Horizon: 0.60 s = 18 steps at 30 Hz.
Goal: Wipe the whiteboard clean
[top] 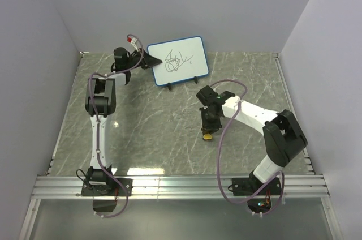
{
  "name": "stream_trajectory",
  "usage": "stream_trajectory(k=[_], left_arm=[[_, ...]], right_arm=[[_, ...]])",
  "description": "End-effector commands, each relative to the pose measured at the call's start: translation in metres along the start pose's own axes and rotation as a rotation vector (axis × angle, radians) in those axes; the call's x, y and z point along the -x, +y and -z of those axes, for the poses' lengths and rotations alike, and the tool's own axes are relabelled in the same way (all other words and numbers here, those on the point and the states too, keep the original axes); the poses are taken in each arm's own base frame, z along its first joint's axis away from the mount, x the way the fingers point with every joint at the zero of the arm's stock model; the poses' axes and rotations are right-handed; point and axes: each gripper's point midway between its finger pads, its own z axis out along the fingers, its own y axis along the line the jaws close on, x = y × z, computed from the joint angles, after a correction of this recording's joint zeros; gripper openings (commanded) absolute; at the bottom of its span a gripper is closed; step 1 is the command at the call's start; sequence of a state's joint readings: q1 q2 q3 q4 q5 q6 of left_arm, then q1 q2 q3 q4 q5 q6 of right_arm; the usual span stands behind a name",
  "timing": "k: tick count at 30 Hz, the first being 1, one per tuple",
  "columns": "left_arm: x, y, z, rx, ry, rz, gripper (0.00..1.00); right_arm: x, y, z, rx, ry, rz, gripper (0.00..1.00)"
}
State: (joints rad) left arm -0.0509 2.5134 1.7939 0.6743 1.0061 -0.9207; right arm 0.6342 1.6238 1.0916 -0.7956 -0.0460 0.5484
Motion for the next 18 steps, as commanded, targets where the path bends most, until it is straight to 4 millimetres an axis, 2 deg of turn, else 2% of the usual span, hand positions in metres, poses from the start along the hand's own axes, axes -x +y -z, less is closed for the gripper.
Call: stream_trajectory(k=[1,2,7,8,12,13,14,16,18], left_arm=[[-0.015,-0.012,0.003,-0.032,0.039,-0.002,0.04],[-0.024,-0.009,0.006,-0.028,0.048,0.013,0.0],[-0.044,-0.016,0.014,-0.03,0.073,-0.006,0.0],[-0.056,-0.013,0.017,-0.024,0.091,0.01,0.0],[-0.082,-0.026,0.022,-0.026,0.141,-0.002,0.0],[-0.097,-0.026,0.024,-0.019,0.165,0.006,0.0],[-0.1,-0.032,0.025,-0.025,0.171,-0.006,0.0],[-0.122,-0.039,0.027,-0.034,0.208,0.005,0.0],[-0.134,-0.053,0.026,-0.055,0.235,-0.006,0.0]], right_arm=[[0.005,-0.002,0.013,0.018,-0.055,0.007,0.0],[0.005,-0.002,0.014,0.018,-0.059,0.012,0.0],[0.007,-0.007,0.019,0.01,-0.081,0.016,0.0],[0.007,-0.009,0.019,0.009,-0.085,0.016,0.0],[0.01,-0.014,0.023,0.01,-0.104,0.009,0.0],[0.011,-0.017,0.024,0.012,-0.109,0.003,0.0],[0.011,-0.017,0.025,0.014,-0.114,0.003,0.0],[0.013,-0.019,0.028,0.021,-0.131,-0.002,0.0],[0.015,-0.019,0.032,0.034,-0.148,-0.003,0.0]])
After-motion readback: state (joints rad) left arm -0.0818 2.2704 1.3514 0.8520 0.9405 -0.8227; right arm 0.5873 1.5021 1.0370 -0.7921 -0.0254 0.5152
